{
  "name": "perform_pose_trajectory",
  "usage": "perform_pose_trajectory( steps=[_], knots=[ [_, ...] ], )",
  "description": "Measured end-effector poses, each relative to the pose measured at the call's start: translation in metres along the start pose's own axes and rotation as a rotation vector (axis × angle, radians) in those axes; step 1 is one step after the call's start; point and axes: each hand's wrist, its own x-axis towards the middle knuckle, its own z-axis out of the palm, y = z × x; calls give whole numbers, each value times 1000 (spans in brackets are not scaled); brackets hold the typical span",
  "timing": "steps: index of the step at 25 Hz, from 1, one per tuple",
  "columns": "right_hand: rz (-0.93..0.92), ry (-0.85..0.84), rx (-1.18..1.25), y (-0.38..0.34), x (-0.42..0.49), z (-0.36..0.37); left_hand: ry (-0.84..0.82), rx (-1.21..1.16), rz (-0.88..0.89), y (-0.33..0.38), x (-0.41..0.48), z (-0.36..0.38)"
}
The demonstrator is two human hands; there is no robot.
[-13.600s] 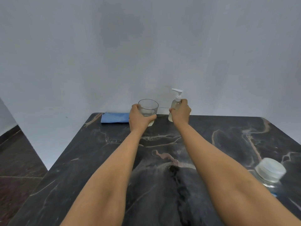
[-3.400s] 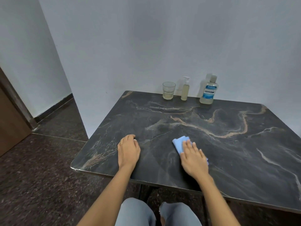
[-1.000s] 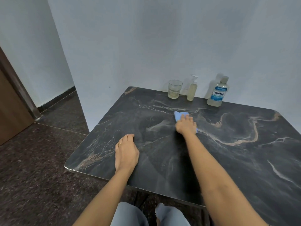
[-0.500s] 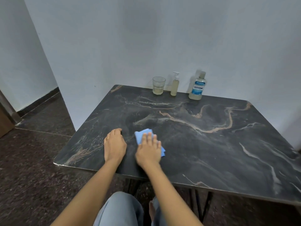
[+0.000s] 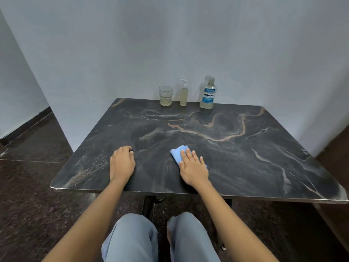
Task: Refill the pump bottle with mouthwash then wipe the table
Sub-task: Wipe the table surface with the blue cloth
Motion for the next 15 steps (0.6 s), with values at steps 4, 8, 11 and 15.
perform_pose_trajectory(
  steps=[4, 8, 11, 15],
  knots=[
    [-45, 32, 27, -46, 6, 7, -8, 40, 17, 3, -1, 1],
    [-253, 57, 36, -46, -51, 29, -3, 22, 18, 0, 1, 1],
    [-171, 103, 18, 6, -64, 19, -2, -15, 18, 0, -2, 0],
    [135, 113, -45, 69, -36, -11, -4, 14, 45, 3, -7, 0]
  ],
)
